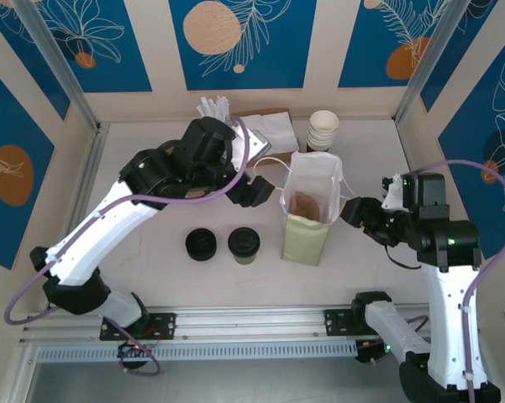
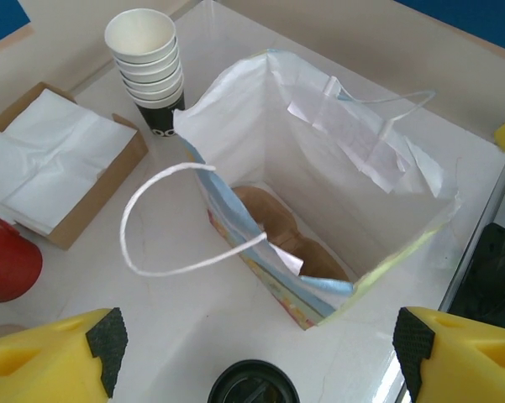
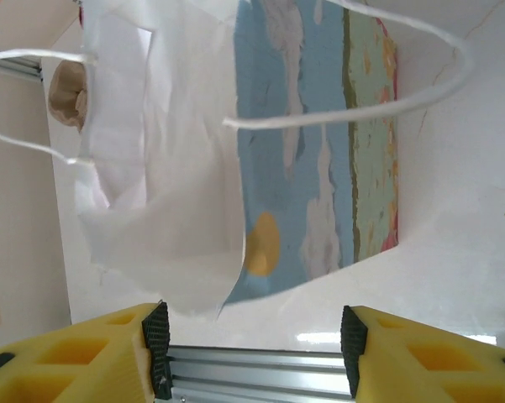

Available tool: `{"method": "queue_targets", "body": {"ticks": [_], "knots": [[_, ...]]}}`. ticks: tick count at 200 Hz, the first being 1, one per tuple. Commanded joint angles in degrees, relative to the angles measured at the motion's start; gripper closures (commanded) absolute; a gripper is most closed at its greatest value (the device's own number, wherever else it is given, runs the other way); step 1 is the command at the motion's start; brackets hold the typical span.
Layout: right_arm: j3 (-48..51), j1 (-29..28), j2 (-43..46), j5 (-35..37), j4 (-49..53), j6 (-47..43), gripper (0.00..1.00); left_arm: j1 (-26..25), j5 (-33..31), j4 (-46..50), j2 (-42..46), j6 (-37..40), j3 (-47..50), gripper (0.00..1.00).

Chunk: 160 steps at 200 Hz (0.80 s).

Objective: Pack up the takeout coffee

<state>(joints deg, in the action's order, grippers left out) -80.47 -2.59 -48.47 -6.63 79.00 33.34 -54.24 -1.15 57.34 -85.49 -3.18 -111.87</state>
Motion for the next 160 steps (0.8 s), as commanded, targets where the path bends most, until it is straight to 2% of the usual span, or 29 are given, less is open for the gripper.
{"method": "queue_targets", "body": {"ticks": [1, 31, 81, 122, 160], "knots": [[-6.4, 0.3, -0.6, 1.3, 5.9, -3.4, 0.42, 0.2, -3.4, -0.9, 4.1, -2.1, 2.7, 0.14], [-10.7, 0.3, -4.8, 1.7, 0.8, -5.1, 0.43, 1.2, -8.5, -1.5, 9.1, -4.2, 7.6, 0.11], [-8.3, 0.3, -14.5, 6.3, -10.4, -5.5, 0.43, 7.4, -12.6, -10.7, 16.4, -8.8, 21.6, 0.01], [-7.1, 0.2, -22.8, 7.6, -15.6, -7.1, 0.42, 11.6, -13.0, -17.4, 15.9, -7.6, 28.3, 0.0], [-4.8, -0.2, -27.8, 5.2, -19.6, -9.9, 0.46, 11.7, -16.1, -26.5, 17.6, -6.5, 37.3, 0.02]]}}
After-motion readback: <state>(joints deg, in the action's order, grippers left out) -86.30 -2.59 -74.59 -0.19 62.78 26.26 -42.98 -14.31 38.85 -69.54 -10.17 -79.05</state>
